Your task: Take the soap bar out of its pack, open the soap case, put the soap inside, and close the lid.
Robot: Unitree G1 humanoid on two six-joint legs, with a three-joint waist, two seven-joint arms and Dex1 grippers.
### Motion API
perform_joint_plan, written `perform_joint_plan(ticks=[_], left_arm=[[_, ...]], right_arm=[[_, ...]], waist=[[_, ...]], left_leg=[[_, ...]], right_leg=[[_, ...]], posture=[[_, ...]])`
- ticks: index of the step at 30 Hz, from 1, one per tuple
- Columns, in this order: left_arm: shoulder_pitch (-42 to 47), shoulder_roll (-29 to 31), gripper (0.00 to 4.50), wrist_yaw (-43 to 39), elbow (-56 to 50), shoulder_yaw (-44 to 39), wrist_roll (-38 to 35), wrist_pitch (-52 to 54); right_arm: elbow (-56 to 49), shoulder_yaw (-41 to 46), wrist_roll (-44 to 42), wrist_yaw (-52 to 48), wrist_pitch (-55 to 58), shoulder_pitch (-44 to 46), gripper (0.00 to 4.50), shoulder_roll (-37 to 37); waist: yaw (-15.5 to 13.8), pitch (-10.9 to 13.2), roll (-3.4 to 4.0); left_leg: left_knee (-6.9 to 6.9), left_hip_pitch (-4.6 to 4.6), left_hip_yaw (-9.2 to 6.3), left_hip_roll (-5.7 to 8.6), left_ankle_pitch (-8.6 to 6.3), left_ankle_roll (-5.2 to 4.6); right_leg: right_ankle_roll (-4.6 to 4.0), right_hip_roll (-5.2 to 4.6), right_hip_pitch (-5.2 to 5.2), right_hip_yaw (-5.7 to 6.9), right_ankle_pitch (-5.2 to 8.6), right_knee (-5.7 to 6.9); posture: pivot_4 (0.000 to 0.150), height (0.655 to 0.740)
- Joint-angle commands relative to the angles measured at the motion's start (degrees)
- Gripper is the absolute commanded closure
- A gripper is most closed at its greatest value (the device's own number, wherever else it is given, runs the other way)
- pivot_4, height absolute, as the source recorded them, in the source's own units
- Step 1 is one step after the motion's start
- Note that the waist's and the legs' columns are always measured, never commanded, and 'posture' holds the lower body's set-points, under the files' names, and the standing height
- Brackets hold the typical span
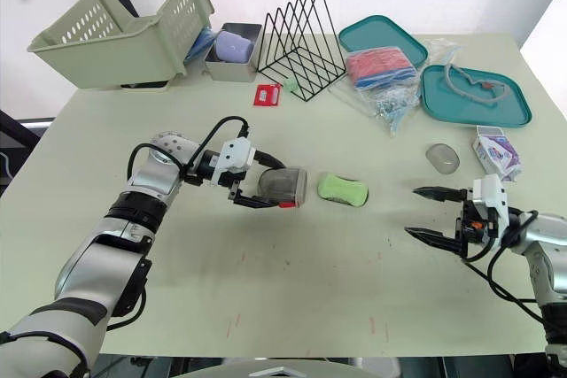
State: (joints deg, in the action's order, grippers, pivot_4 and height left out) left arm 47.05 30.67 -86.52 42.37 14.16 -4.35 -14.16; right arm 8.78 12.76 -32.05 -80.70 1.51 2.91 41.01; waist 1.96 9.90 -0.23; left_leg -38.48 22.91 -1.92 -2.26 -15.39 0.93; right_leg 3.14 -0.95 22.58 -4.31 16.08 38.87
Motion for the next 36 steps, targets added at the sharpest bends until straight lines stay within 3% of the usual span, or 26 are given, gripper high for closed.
perform_joint_plan(ticks=[1, 16, 20, 27, 36], left_arm=[[1.20, -0.31, 0.00, -0.21, -0.30, -0.61, -0.03, -0.65], [2.02, -0.86, 0.00, -0.86, 1.05, -0.46, 0.56, -1.10], [2.17, -0.94, 0.91, -0.86, 1.49, -0.58, 0.79, -1.11], [1.66, -0.52, 0.91, -0.90, 0.06, -0.96, 0.39, -0.94], [-5.39, 1.71, 0.91, -1.59, -12.66, -1.08, -2.22, 4.28]], right_arm=[[-2.59, 2.06, -0.64, 0.82, -4.98, -3.61, 0.12, -3.02], [-2.60, 0.79, 0.96, 0.02, -12.12, -7.20, 0.12, -6.21], [-2.08, 0.61, 1.30, -0.66, -12.50, -7.15, 0.00, -5.88], [-3.02, -1.38, 2.78, -2.89, -12.83, -5.31, 0.00, -3.73], [-17.39, -13.00, 8.18, 11.47, 12.28, 9.30, 0.00, 0.60]], waist=[[0.00, 0.00, 0.00], [0.11, 0.00, 0.00], [0.12, 0.00, 0.00], [0.13, 0.00, 0.00], [0.17, 0.00, 0.02]], left_leg=[[0.00, 0.00, 0.00, 0.00, 0.00, 0.00], [0.00, -0.02, 0.00, 0.00, 0.00, 0.00], [0.00, -0.02, 0.01, 0.00, 0.00, 0.00], [0.00, -0.02, 0.00, 0.00, 0.00, 0.00], [0.02, -0.03, -0.09, -0.04, 0.00, 0.01]], right_leg=[[0.00, 0.00, 0.00, 0.00, 0.00, 0.00], [0.00, 0.02, 0.00, -0.02, 0.00, 0.02], [0.00, 0.02, 0.00, -0.02, 0.00, 0.02], [0.00, 0.02, 0.00, -0.02, 0.00, 0.02], [-0.04, 0.07, 0.05, 0.01, 0.02, 0.07]], posture=[[0.150, 0.7400], [0.150, 0.7400], [0.150, 0.7400], [0.150, 0.7400], [0.150, 0.7400]])
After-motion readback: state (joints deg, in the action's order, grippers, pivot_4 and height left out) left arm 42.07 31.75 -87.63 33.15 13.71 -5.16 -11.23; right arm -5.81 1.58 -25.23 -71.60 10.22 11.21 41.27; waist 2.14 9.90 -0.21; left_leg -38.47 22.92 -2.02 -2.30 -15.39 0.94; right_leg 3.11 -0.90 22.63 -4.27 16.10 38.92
